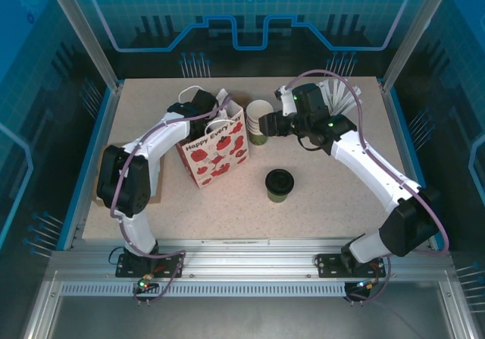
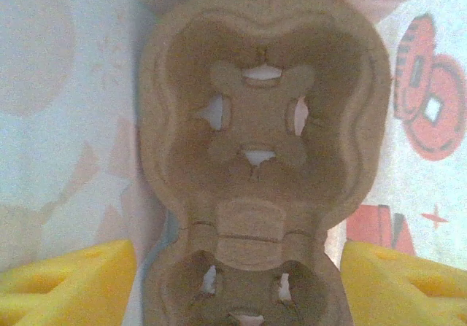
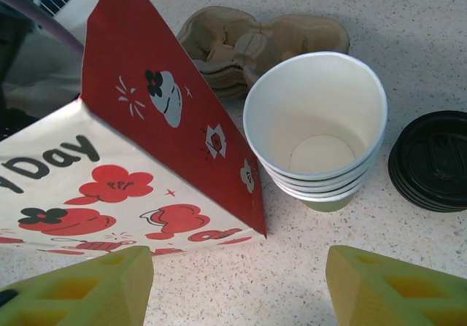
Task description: Pack the takeout coffee
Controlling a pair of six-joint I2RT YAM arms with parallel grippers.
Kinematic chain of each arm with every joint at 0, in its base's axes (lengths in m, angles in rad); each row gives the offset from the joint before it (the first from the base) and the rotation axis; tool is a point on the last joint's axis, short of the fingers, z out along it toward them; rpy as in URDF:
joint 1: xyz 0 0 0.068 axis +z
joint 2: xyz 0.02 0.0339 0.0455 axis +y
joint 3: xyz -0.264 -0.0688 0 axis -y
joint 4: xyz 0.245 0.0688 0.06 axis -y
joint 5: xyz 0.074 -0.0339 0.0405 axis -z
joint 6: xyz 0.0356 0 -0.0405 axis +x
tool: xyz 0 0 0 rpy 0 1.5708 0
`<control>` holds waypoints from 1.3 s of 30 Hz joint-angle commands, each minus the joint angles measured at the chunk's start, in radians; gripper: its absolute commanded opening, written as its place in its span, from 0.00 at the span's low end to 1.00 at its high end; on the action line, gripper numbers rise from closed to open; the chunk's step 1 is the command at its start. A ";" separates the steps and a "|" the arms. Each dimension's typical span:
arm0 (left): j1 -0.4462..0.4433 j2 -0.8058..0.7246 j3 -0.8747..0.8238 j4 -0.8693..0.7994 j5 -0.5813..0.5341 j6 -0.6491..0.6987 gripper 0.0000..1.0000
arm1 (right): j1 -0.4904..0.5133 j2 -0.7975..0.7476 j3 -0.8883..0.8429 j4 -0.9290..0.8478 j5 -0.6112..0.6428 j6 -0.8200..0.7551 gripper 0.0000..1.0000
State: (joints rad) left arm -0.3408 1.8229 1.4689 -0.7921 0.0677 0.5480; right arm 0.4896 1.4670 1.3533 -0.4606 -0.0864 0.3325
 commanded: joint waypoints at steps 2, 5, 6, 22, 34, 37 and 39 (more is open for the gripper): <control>-0.005 -0.040 0.019 -0.035 0.003 -0.005 0.75 | -0.011 -0.028 -0.014 0.012 -0.009 -0.007 0.65; -0.004 -0.060 0.031 -0.035 -0.013 -0.003 0.73 | -0.011 -0.034 -0.014 0.010 -0.009 -0.011 0.65; -0.004 -0.068 0.035 -0.033 -0.013 -0.005 0.73 | -0.011 -0.036 -0.015 0.010 -0.010 -0.012 0.65; 0.014 -0.205 0.124 0.003 0.001 -0.047 0.73 | 0.000 -0.075 -0.043 0.007 -0.031 -0.021 0.66; 0.034 -0.319 0.206 0.074 0.081 -0.147 0.73 | 0.021 -0.100 -0.045 0.001 -0.036 -0.030 0.66; 0.036 -0.346 0.236 0.088 0.076 -0.201 0.73 | 0.028 -0.114 -0.045 -0.003 -0.038 -0.035 0.66; 0.034 -0.370 0.246 0.105 0.070 -0.255 0.73 | 0.032 -0.128 -0.049 -0.008 -0.035 -0.039 0.66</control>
State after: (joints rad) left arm -0.3130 1.5002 1.6737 -0.7219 0.1131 0.3874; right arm 0.5095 1.3804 1.3125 -0.4572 -0.1123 0.3126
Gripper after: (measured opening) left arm 0.730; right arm 0.663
